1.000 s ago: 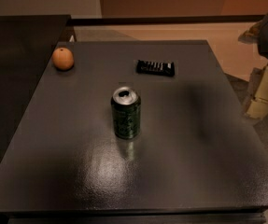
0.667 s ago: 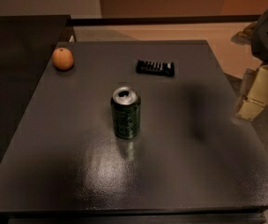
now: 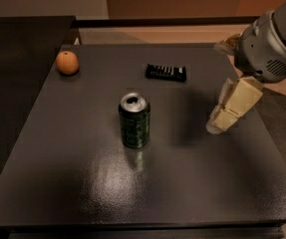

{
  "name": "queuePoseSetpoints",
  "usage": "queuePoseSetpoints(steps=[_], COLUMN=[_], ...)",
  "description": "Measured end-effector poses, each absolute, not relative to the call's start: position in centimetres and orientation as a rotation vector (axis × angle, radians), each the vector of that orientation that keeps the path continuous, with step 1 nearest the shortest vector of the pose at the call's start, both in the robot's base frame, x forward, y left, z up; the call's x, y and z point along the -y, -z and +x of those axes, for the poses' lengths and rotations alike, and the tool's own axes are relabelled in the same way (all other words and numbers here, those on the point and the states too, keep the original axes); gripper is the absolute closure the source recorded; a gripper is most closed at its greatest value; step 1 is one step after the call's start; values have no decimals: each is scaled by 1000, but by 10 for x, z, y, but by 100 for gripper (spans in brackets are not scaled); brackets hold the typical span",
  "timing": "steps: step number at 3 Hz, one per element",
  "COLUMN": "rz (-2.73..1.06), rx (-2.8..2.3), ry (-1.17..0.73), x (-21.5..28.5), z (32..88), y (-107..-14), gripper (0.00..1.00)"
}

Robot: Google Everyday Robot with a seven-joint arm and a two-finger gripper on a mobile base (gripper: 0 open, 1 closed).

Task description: Knock green can over

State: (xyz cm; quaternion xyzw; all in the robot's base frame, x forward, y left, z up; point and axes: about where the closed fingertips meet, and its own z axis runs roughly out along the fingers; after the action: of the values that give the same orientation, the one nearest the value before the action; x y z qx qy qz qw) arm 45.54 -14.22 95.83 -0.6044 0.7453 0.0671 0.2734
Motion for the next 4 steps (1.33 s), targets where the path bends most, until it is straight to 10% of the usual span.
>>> queuePoseSetpoints(steps=[4], rz=[-1619], rx=[-1693], ry=[-694], x=[23], z=[446], y=[-919], gripper=[0])
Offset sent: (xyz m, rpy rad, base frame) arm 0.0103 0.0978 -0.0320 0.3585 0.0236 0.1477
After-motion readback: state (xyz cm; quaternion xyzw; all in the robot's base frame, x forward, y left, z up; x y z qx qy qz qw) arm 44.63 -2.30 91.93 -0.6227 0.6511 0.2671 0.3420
